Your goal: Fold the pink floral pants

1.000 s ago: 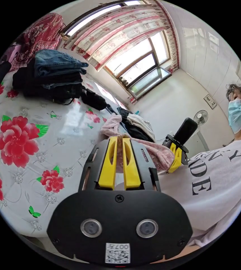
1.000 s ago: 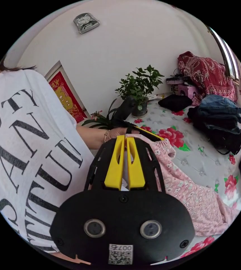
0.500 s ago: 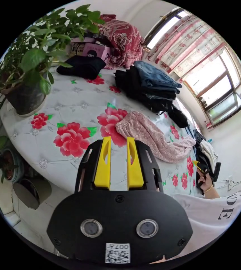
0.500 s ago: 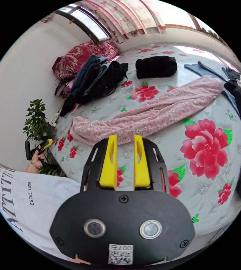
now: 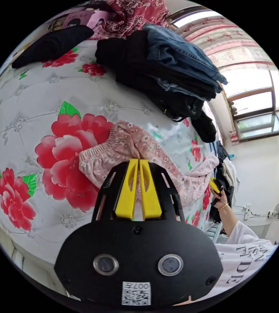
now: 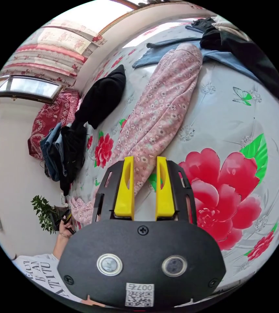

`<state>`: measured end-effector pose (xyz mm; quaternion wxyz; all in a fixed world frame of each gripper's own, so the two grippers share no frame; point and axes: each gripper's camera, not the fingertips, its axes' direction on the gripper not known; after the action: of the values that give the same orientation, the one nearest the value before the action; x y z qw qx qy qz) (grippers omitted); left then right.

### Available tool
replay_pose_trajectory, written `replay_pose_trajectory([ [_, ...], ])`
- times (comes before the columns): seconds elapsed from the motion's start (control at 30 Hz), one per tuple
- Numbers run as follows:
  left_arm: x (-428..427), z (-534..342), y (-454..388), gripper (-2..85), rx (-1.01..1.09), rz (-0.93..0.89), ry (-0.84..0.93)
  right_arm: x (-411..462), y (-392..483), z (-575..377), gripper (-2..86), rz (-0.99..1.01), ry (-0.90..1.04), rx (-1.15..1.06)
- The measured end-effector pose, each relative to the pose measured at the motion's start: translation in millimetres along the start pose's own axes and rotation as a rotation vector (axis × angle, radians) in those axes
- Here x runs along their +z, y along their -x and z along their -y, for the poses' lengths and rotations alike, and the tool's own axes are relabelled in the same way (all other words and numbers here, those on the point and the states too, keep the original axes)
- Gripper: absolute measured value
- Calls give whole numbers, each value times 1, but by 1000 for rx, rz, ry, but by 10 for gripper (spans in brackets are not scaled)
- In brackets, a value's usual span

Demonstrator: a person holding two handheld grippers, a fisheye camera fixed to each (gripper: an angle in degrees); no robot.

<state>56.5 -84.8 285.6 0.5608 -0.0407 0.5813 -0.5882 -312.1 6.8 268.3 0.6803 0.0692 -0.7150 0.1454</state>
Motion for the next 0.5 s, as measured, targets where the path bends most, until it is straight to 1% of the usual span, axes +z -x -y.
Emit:
replay_pose_trajectory([
  [0.1,-40,0,-11,-9,61,-61,-79,15,3,11,33,21,29,7],
  [0.2,-95,-6,-16,-10,90,-117,-175,-9,15,9,15,114,-23,-24],
  [0.27,-152,-18,-18,-10,111,-215,-305,-63,43,-13,8,223,-139,-130],
  [0.3,-167,-22,-18,-10,126,-244,-344,-80,51,-22,7,250,-171,-162],
  [0.37,-220,-43,-21,-10,204,-328,-500,-153,87,-74,5,355,-312,-316],
  [0.4,-231,-49,-21,-10,226,-339,-535,-170,95,-89,5,368,-340,-352],
  [0.47,-260,-72,-14,-10,262,-366,-631,-228,123,-148,6,366,-422,-490],
  [0.5,-262,-78,-10,-10,257,-374,-641,-238,128,-162,6,357,-429,-517],
])
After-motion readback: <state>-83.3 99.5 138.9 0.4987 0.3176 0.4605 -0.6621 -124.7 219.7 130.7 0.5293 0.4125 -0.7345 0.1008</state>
